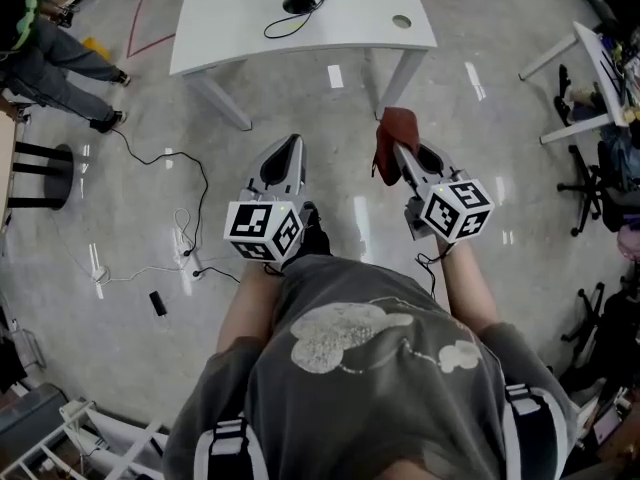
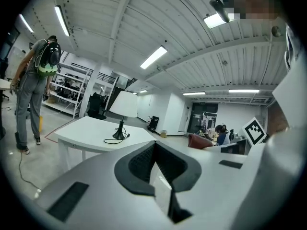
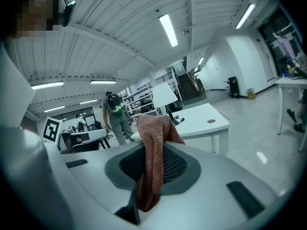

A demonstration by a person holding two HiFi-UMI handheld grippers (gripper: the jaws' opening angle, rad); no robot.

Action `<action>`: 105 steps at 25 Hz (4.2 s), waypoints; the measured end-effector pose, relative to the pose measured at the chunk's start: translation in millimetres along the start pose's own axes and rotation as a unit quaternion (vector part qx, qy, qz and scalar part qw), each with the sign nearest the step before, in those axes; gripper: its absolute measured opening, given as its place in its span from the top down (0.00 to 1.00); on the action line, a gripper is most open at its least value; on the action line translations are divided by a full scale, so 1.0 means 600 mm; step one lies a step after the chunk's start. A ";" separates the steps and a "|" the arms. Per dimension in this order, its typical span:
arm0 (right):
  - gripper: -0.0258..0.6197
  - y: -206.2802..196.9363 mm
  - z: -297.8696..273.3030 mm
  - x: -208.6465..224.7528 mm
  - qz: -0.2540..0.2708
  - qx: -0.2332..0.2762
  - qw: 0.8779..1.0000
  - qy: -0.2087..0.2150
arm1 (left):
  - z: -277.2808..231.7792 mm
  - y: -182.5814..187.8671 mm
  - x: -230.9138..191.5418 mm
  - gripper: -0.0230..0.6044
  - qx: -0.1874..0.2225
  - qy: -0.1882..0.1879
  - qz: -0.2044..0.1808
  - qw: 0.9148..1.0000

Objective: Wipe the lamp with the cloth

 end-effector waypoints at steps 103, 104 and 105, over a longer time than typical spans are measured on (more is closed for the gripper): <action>0.87 0.632 -0.499 0.214 0.117 0.076 0.982 0.128 | -0.490 0.347 -0.296 0.95 0.078 0.055 0.004 0.995; 0.87 0.624 -0.508 0.220 0.112 0.067 0.982 0.139 | -0.490 0.347 -0.296 0.95 0.080 0.068 0.006 0.994; 0.87 0.614 -0.517 0.228 0.108 0.055 0.981 0.149 | -0.490 0.345 -0.295 0.95 0.082 0.081 0.009 0.993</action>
Point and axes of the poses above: the fingertips, and each gripper's own axes: z backward along the fingers, x to its right, y out of its top, the point moved 5 cm from there along z, backward along the fingers, and after that the axes turned 9 degrees about -x, right-handed, at the moved point
